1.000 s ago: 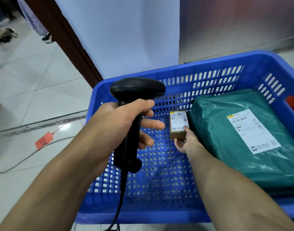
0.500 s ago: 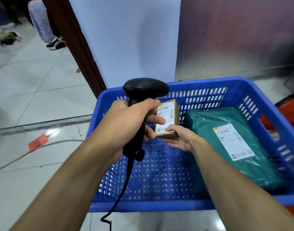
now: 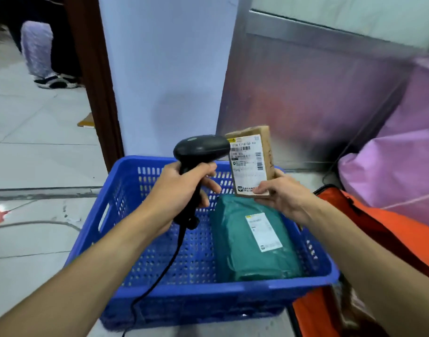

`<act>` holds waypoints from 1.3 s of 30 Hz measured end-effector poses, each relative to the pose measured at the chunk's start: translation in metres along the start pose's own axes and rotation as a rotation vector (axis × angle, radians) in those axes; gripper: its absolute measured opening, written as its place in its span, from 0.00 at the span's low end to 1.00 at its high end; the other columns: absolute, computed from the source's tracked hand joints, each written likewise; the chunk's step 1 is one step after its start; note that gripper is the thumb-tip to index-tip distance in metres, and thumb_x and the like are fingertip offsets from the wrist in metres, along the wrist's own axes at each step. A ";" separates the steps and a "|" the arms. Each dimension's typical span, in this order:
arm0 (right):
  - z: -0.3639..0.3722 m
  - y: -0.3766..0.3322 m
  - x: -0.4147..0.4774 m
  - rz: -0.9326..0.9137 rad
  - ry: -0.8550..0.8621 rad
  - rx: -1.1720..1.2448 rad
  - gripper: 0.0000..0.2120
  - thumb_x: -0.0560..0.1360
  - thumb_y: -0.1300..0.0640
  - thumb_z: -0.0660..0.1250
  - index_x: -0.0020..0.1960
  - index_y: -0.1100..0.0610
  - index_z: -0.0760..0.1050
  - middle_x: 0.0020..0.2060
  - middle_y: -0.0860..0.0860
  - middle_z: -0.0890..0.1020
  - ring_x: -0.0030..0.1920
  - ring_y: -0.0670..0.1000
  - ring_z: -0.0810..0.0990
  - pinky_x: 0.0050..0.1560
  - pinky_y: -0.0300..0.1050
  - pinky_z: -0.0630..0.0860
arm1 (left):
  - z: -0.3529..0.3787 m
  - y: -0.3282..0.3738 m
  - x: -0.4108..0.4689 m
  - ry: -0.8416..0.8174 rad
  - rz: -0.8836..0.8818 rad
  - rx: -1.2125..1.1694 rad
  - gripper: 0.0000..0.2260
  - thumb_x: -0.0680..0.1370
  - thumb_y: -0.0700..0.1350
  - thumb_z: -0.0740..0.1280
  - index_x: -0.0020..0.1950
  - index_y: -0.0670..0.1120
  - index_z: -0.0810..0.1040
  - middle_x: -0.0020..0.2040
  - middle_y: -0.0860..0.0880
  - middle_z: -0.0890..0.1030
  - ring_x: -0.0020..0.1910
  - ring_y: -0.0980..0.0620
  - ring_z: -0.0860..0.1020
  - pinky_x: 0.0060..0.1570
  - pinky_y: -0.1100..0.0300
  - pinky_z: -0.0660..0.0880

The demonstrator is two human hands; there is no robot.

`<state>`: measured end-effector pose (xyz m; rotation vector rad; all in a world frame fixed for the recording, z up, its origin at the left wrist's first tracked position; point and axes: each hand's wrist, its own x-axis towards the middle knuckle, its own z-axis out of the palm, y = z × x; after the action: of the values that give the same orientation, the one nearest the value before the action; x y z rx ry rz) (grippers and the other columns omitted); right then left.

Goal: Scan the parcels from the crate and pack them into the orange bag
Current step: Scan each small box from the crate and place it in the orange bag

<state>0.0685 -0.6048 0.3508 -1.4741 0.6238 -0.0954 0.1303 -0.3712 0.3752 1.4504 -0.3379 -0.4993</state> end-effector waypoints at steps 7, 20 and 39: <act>-0.028 0.044 -0.056 0.013 0.268 0.215 0.25 0.73 0.77 0.65 0.66 0.58 0.70 0.58 0.58 0.85 0.48 0.62 0.88 0.54 0.54 0.84 | 0.021 -0.008 -0.029 -0.176 0.011 -0.091 0.08 0.80 0.46 0.71 0.45 0.42 0.81 0.29 0.45 0.74 0.24 0.47 0.69 0.28 0.59 0.69; -0.029 0.067 -0.066 0.100 0.232 0.217 0.26 0.73 0.73 0.61 0.68 0.56 0.74 0.58 0.57 0.85 0.47 0.61 0.88 0.41 0.48 0.84 | 0.020 -0.035 -0.030 -0.114 -0.044 0.062 0.09 0.79 0.42 0.71 0.40 0.40 0.80 0.27 0.46 0.70 0.22 0.49 0.66 0.26 0.59 0.67; -0.046 0.073 -0.065 0.128 0.270 0.200 0.22 0.72 0.73 0.64 0.61 0.55 0.76 0.58 0.55 0.85 0.50 0.61 0.88 0.38 0.47 0.83 | 0.024 -0.046 -0.020 -0.238 -0.046 0.097 0.13 0.68 0.50 0.75 0.35 0.44 0.76 0.28 0.45 0.69 0.23 0.48 0.66 0.25 0.59 0.66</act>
<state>-0.0294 -0.6095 0.3044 -1.2337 0.8991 -0.2530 0.0955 -0.3836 0.3330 1.4979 -0.5242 -0.7037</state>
